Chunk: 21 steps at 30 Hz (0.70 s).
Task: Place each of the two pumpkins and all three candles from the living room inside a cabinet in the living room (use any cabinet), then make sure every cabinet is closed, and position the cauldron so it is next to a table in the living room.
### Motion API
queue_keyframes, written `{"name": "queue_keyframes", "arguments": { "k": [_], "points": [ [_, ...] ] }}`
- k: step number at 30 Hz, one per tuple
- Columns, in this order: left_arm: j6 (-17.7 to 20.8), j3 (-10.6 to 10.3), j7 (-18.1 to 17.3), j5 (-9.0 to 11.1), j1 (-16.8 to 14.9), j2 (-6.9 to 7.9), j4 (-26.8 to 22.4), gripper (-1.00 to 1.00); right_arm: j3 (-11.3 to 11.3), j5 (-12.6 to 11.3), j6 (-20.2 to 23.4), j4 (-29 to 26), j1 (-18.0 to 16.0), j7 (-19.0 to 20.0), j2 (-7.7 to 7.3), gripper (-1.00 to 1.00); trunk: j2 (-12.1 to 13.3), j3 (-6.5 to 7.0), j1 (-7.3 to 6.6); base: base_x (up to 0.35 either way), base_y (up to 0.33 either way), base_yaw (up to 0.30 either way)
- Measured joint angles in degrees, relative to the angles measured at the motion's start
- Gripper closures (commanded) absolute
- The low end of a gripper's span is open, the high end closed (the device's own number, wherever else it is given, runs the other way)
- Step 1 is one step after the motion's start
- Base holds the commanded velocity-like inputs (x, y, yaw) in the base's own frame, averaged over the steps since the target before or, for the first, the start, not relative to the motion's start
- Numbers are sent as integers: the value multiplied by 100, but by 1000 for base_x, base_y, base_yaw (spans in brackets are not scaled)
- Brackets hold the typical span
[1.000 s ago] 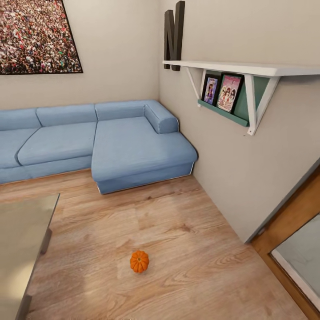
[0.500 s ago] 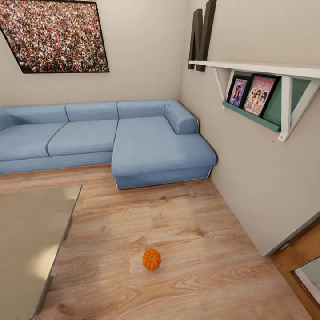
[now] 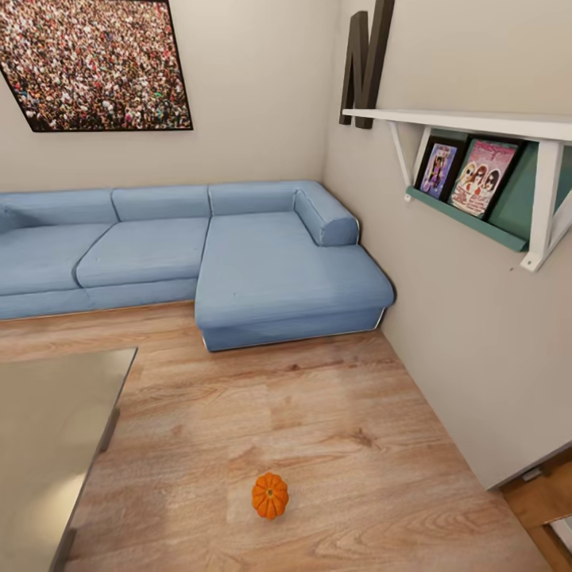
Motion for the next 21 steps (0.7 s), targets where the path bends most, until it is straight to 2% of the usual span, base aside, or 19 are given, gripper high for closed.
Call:
{"name": "queue_keyframes", "arguments": {
  "k": [2, 6, 13, 21],
  "points": [
    [0, 0, 0, -1, 0, -6, 0, -100, 0, 0, 4, 0, 0, 0, -1, -100, 0, 0, 0, 168, -35, 0],
    [100, -16, -11, -1, 129, 101, 41, -100, 33, 9, -12, -31, -46, 13, -53, -100, 0, 0, 0, 0, 0, 0],
    [-59, 1, -10, -10, 200, -20, -15, -100, 28, 15, -2, -27, -44, 17, -68, -100, 0, 0, 0, 0, 0, 0],
    [-33, 0, 9, -25, 176, -254, -275, -100, 26, 8, -10, -26, -46, 18, -72, -100, 0, 0, 0, 0, 0, 0]
  ]
}}
